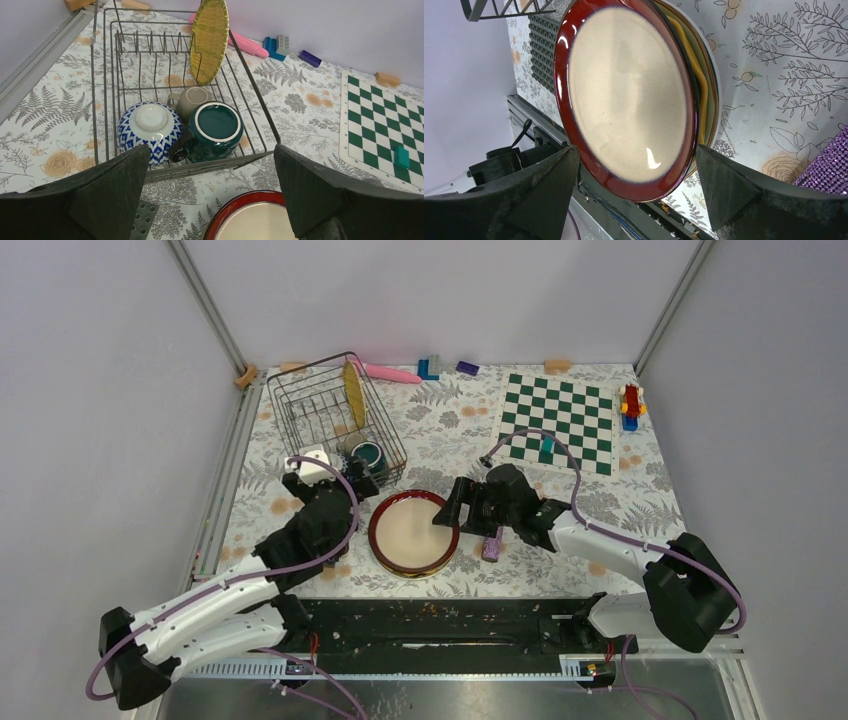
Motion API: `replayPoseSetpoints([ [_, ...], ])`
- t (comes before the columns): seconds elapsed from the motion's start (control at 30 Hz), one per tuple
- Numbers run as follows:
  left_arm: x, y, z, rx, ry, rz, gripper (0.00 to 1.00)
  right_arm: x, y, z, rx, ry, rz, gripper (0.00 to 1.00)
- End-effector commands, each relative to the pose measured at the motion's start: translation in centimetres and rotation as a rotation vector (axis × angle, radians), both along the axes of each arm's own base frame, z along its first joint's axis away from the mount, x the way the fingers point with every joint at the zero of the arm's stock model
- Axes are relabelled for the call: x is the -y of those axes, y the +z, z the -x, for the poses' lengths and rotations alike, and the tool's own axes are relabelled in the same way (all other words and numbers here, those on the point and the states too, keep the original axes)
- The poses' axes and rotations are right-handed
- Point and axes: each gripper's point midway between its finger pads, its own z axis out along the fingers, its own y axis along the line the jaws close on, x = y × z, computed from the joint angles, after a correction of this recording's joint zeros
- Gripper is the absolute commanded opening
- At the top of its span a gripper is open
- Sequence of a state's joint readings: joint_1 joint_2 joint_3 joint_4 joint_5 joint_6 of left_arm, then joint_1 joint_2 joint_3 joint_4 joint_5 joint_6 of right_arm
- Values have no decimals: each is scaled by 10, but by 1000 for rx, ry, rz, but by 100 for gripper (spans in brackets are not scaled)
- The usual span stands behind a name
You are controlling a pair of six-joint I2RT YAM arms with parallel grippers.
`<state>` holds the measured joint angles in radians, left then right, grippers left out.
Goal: Unload the mixed dishes from the dish rack
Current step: Place the plate at the center of the board, then pick up the plate from the dish rack.
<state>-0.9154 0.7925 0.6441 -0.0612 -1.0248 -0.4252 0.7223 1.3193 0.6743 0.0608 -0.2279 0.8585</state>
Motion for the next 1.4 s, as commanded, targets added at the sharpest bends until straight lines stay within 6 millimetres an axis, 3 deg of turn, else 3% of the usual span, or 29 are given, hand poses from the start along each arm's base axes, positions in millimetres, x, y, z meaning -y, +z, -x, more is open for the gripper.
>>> replayPoseSetpoints([
  [0.0, 6, 7, -7, -4, -21, 46, 99, -18, 25, -4, 81, 65, -47, 94],
  [0.13, 9, 3, -18, -45, -44, 59, 99, -14, 27, -6, 104, 57, -34, 97],
  [0.3, 7, 3, -47, -122, -64, 81, 99, 6, 29, -11, 161, -15, 28, 99],
  [0.47, -15, 17, -92, -174, 3, 114, 99, 34, 36, -15, 247, -110, 71, 100],
  [0.6, -25, 30, -139, -208, 24, 126, 99, 68, 39, -14, 315, -215, 133, 99],
  [0.83, -26, 12, -217, -355, -4, 87, 99, 126, 49, -11, 460, -414, 168, 100],
  [0.97, -25, 1, -248, -407, -23, 97, 99, 151, 56, -10, 524, -517, 159, 100],
  [1.17, -18, -12, -290, -423, -41, 76, 91, 166, 61, -7, 569, -567, 151, 100],
  [1.37, -18, -38, -317, -464, -29, 30, 72, 167, 60, -7, 572, -568, 158, 99],
])
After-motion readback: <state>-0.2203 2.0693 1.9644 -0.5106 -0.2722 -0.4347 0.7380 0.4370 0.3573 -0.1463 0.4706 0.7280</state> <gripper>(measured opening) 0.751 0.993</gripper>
